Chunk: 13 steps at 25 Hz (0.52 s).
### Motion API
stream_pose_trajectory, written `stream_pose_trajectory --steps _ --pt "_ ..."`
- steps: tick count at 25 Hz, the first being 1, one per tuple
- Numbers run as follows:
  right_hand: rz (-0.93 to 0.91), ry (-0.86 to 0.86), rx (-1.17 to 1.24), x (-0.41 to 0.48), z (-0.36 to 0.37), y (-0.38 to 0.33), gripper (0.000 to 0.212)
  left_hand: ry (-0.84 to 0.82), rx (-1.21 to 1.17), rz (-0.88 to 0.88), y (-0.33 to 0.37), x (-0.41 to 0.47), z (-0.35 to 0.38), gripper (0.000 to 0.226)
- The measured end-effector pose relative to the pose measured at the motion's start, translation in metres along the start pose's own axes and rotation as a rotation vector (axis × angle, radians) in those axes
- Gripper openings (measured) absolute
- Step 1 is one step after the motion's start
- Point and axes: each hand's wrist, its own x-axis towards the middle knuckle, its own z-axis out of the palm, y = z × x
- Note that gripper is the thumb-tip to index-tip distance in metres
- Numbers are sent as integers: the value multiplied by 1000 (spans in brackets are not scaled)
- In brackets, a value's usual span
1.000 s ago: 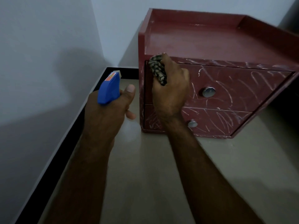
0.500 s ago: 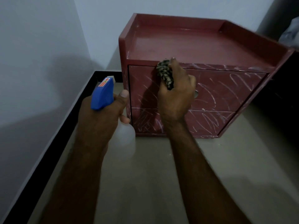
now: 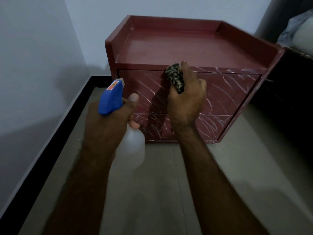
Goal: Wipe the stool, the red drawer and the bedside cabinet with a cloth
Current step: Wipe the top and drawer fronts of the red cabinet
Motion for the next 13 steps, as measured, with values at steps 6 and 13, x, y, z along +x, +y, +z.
stream_pose_trajectory --steps 6,13 --pt "272 -24 224 5 -16 -10 61 -36 30 -11 -3 -2 5 39" --pt "729 -319 509 11 -44 -5 69 -19 5 -24 -4 4 2 42"
